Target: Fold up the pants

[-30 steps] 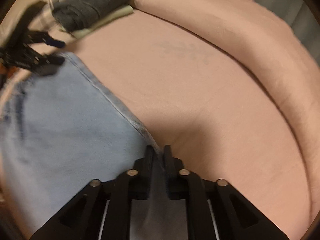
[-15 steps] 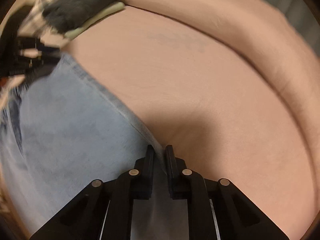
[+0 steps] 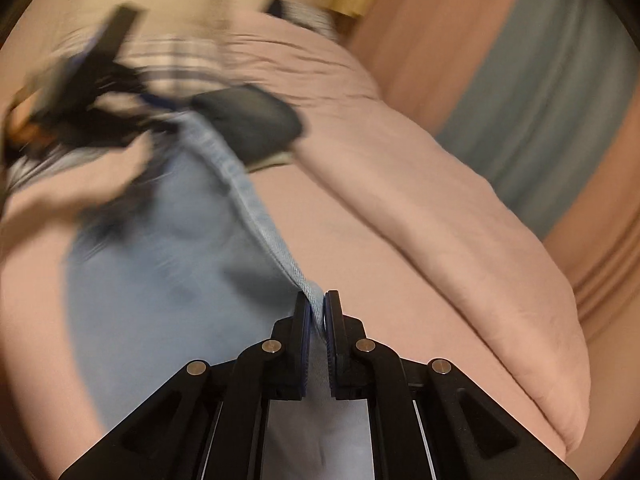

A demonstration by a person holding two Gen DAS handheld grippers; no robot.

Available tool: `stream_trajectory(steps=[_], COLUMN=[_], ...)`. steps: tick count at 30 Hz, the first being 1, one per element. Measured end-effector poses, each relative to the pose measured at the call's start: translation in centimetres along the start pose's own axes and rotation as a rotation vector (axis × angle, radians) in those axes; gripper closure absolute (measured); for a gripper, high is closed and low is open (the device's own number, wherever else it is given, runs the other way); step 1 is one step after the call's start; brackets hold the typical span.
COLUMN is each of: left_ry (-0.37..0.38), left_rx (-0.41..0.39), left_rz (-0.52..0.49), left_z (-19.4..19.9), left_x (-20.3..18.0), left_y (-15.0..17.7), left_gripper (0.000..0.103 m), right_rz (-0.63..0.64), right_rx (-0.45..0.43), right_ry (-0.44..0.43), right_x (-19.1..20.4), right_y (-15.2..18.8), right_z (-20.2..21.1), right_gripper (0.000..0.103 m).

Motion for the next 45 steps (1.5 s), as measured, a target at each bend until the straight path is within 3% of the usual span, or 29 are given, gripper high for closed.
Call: stream_trajectory(steps=[1,3,7,11,17,21,25,28,30,32,34,38,39,42,45], left_ry=[0.004,-0.002,0.017,0.008,0.031,0.062,0.068,0.045,0.061,0.061,0.070,0.148,0.183,0.348,0.453], left_rx=[-0.001,0.015,0.120,0.200,0.165,0.153,0.246,0.275,0.253,0.191,0.107,0.050,0.045,0.044,0.062], left_rz=[-0.021,-0.089,-0.172,-0.184,-0.072,-0.008,0.016,0.081,0.175,0.247,0.304,0.326,0.338,0.369,0.338], left_z=[0.1,0.3,0.1,-1.5,-0.7,0.3,-0.9,-0.9,0.3,1.8,3.7,4.6,4.5,3.5,2.3], left_x=[1.0,-0.7,-4.3,-5.2,-4.3,-4.5,-5.2,-4.5,-3.8,-3.3,-3.6,-6.9,-8.3,-13.4,-19.4], left_y=[1.2,4.4,10.4,14.4,13.9,14.0,16.7,17.3,16.4,15.1,12.9,9.3,8.3,5.6,2.9], left_gripper=[0.077,0.078,0.078,0.091,0.092,0.092,0.089,0.087,0.074,0.036,0.024,0.025,0.025,0.025,0.025], right_rz=[0.014,0.049,0.113,0.109,0.109,0.081,0.077,0.037,-0.079,-0.217,-0.344,-0.642,-0.717,-0.847,-0.969], right_rx=[0.006,0.022,0.126,0.193,0.189,0.188,0.244,0.228,0.241,0.201,0.143,0.064,0.065,0.167,0.289], right_ry=[-0.028,-0.108,-0.217,-0.252,-0.224,-0.232,-0.240,-0.252,-0.321,-0.397,-0.425,-0.415,-0.351,-0.166,-0.103], right_x=[1.1,4.6,10.9,13.2,12.7,13.5,14.5,14.3,13.3,11.3,8.5,0.9,-1.7,-7.0,-9.9], right_y=[0.8,3.5,8.9,10.9,10.0,11.4,13.0,13.0,12.4,11.4,10.5,9.8,10.4,12.6,14.5], right_z=[1.0,2.8,3.0,0.6,1.1,1.9,-0.7,-0.9,-0.1,1.3,2.4,2.6,1.9,-1.5,-5.5], right_gripper=[0.097,0.097,0.097,0.097,0.097,0.097,0.097,0.089,0.071,0.056,0.046,0.041,0.039,0.038,0.038])
Point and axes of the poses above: each gripper's, at about its wrist camera, not at the fingertips, and z roughly against the way its jaws point, x to its left, y to its underside, the point moved 10 cm from there along -z, roughly the way its jaws point, and after that the axes turned 1 degree about y, right-handed, at the moved point
